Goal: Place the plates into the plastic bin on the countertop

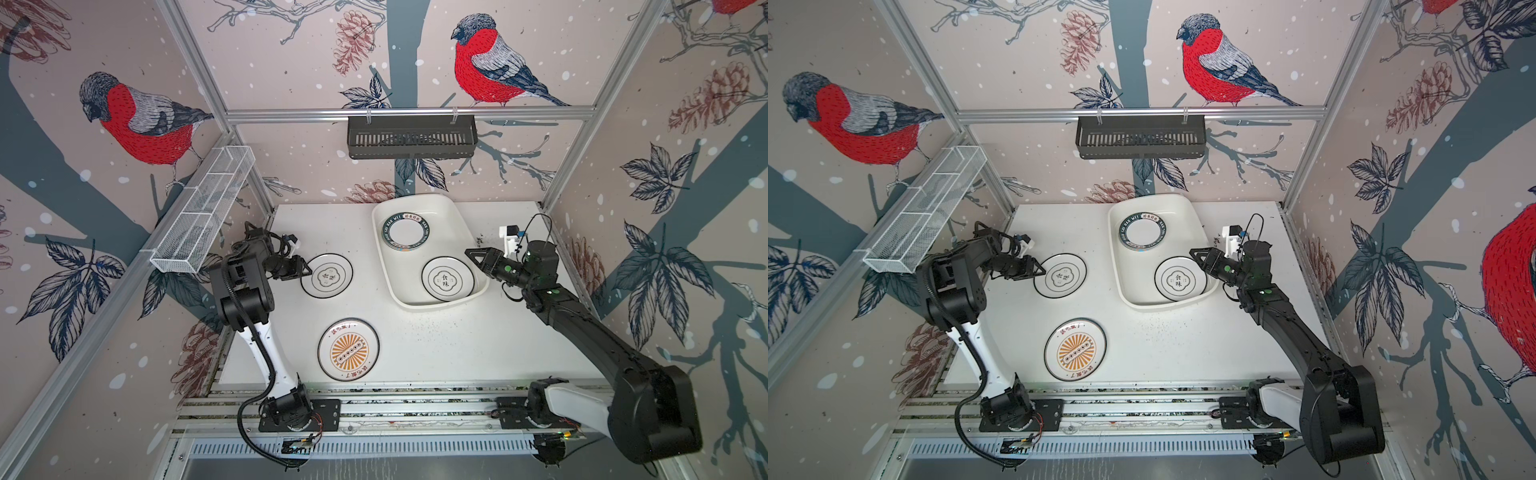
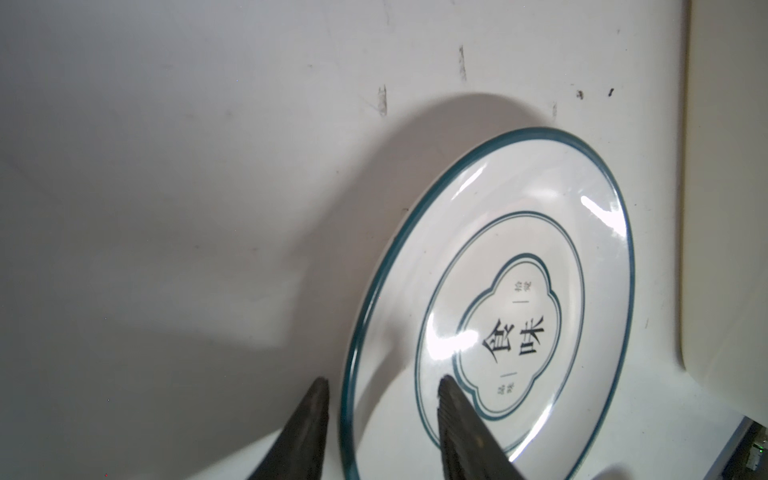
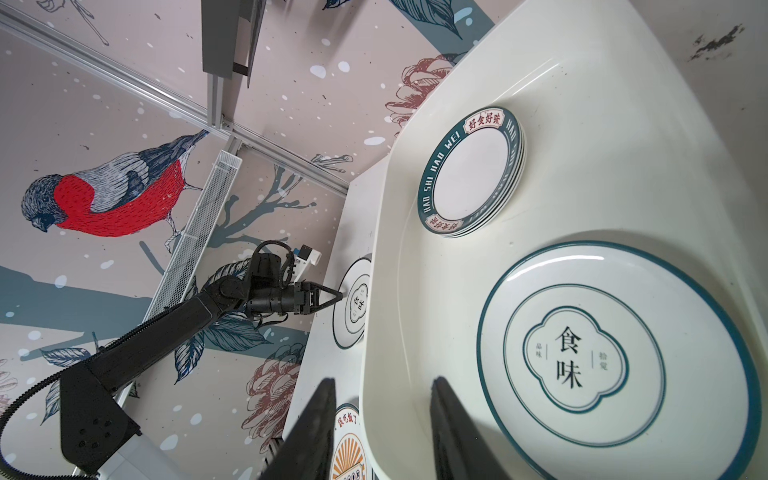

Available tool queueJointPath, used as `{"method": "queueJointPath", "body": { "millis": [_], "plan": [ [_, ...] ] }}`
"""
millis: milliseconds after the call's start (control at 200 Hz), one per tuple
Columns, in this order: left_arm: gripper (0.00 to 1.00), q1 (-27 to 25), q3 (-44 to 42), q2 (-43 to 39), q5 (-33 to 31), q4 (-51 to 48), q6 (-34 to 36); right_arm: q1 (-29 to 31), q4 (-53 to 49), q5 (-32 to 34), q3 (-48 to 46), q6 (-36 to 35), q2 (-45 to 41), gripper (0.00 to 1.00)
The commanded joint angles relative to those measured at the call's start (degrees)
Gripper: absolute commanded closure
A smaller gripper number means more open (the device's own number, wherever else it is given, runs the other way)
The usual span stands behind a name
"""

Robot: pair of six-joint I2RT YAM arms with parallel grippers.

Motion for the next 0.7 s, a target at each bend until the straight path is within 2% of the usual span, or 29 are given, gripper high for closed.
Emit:
{"method": "queueJointPath", "body": {
  "millis": [0, 695],
  "plan": [
    [0.56, 0.1, 0.0, 1.0, 1.3, -4.0, 1.5, 0.2, 1.0, 0.0, 0.5, -0.1, 0.3, 0.60],
    [0.70, 0.3, -2.0, 2.4, 6.9, -2.5, 0.9, 0.8, 2.9, -0.1, -0.3, 0.9, 1.7, 0.61]
  ]
}}
